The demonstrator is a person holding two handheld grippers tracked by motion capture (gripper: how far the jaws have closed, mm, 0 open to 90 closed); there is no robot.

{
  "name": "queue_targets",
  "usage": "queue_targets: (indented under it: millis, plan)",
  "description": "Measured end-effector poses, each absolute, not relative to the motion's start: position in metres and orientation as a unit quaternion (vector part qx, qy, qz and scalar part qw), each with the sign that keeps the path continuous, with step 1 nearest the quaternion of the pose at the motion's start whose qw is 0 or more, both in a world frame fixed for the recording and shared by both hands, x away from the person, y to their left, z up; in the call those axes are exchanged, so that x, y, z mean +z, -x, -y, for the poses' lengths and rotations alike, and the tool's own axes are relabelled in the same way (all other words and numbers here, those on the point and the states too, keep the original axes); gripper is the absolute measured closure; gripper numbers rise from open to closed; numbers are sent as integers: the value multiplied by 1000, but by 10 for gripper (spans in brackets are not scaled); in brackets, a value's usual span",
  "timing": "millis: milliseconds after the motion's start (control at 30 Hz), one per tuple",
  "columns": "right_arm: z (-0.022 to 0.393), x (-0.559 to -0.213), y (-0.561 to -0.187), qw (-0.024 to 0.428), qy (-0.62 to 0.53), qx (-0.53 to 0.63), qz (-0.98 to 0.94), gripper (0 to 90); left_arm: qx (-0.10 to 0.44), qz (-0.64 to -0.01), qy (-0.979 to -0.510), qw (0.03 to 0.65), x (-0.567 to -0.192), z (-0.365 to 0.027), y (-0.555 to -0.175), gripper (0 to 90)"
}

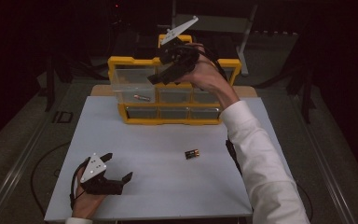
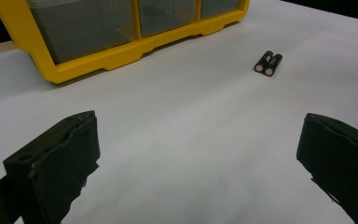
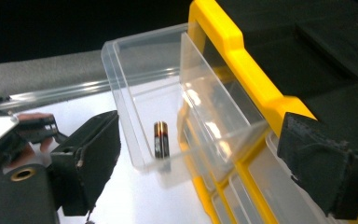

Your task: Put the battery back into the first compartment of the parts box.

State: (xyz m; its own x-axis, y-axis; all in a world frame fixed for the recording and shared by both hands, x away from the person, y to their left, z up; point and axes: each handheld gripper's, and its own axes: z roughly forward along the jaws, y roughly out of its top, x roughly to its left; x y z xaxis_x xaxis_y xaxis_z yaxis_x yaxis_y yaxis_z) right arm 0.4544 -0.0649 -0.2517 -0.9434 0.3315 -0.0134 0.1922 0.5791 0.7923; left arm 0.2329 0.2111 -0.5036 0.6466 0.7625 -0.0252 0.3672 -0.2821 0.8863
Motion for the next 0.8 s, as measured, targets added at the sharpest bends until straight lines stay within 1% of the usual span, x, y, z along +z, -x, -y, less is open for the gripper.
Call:
queue_targets:
  millis: [333, 600, 800]
  plan:
    - [81, -263, -448, 104, -147, 387, -905, 102, 208, -366, -773, 476, -504, -211, -233, 1]
    - [93, -276, -443, 109, -140, 362, -915, 104, 208, -364, -773, 475, -503, -211, -233, 1]
    - [99, -292, -436, 118, -126, 332, -927, 112, 208, -363, -774, 474, -503, -210, -233, 1]
